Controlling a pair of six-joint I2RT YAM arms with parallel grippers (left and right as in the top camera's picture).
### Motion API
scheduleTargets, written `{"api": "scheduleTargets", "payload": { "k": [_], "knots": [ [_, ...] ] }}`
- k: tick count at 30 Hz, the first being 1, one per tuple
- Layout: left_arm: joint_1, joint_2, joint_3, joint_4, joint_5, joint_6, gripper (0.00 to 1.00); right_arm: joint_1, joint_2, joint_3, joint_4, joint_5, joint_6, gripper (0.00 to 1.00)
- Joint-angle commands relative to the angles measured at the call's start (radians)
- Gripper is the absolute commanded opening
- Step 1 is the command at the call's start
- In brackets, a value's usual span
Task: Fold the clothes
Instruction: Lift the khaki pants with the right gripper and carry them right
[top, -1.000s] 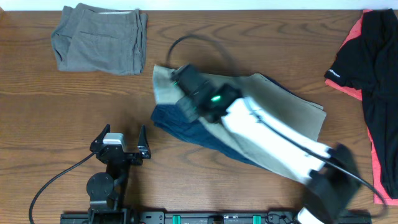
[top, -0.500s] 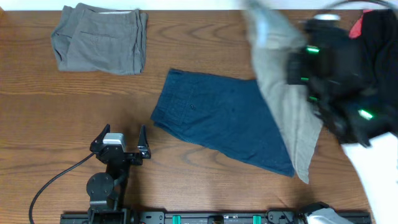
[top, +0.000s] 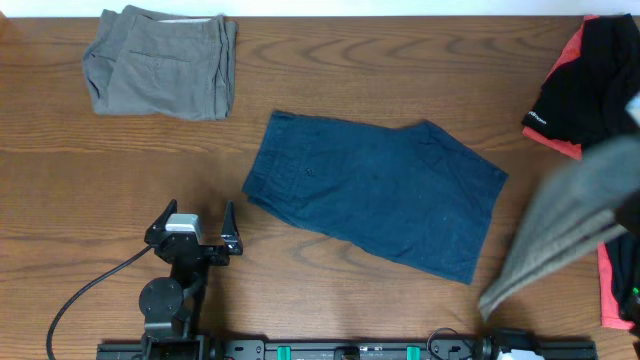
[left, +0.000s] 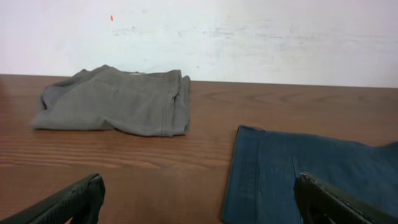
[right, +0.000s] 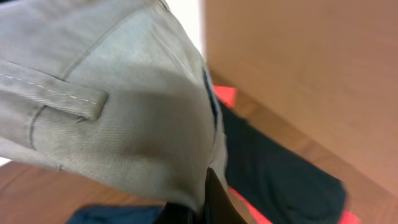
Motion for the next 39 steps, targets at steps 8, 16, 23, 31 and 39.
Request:
{"api": "scheduleTargets", "payload": {
  "k": [8,16,23,31,39],
  "knots": [
    [-0.003,-0.010,-0.018,-0.031,0.024,-0.008,0.98,-0.146,0.038,0.100,0.028,0.090,0.055,0.01],
    [-0.003,-0.010,-0.018,-0.031,0.024,-0.008,0.98,-0.154,0.279,0.100,0.166,0.189,0.095,0.01],
    [-0.003,-0.010,-0.018,-0.031,0.024,-0.008,0.98,-0.188,0.491,0.100,0.380,0.201,0.099,0.01],
    [-0.003,-0.010,-0.018,-0.031,0.024,-0.008,0.98,-0.200,0.658,0.100,0.527,-0.003,0.053,0.03],
    [-0.003,-0.010,-0.018,-0.031,0.024,-0.008,0.98,-0.199,1.044,0.100,0.584,-0.159,-0.165,0.99]
  ]
}}
